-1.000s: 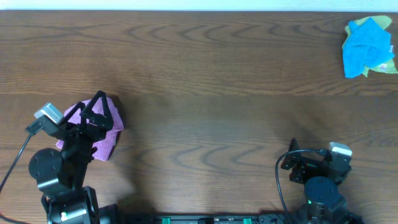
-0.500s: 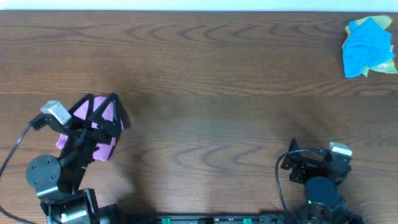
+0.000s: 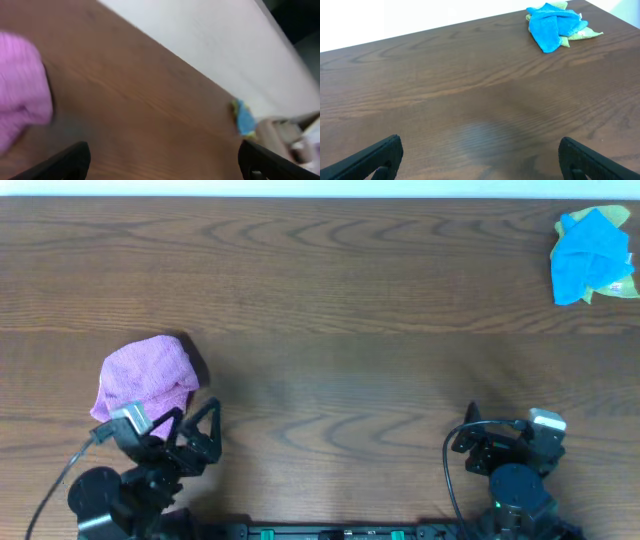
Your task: Fold the cloth
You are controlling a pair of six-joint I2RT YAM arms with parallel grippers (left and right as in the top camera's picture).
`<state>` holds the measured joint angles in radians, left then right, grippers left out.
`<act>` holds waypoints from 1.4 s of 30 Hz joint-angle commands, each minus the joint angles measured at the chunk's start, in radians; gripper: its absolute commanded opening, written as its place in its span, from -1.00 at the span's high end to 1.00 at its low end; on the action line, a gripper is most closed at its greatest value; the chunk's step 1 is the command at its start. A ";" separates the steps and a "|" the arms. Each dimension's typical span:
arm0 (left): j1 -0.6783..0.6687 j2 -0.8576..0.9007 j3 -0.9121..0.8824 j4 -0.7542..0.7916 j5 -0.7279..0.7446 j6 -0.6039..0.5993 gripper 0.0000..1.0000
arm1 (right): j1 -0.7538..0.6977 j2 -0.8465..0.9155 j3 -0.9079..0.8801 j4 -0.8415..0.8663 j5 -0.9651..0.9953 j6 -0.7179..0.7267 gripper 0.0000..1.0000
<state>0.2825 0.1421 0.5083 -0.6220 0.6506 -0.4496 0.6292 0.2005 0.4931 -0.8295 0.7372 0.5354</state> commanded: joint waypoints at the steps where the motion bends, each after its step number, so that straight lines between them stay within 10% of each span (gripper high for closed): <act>1: -0.047 -0.033 0.013 0.001 -0.126 0.257 -0.91 | -0.007 -0.006 -0.003 -0.002 0.014 0.014 -0.99; 15: -0.205 -0.129 -0.050 -0.002 -0.486 0.634 -0.91 | -0.007 -0.006 -0.003 -0.002 0.014 0.014 -0.98; 42: -0.232 -0.139 -0.345 0.021 -0.513 0.552 -0.90 | -0.007 -0.006 -0.003 -0.002 0.014 0.014 -0.98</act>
<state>0.0559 0.0109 0.1925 -0.6170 0.1493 0.1604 0.6292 0.2005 0.4931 -0.8299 0.7372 0.5354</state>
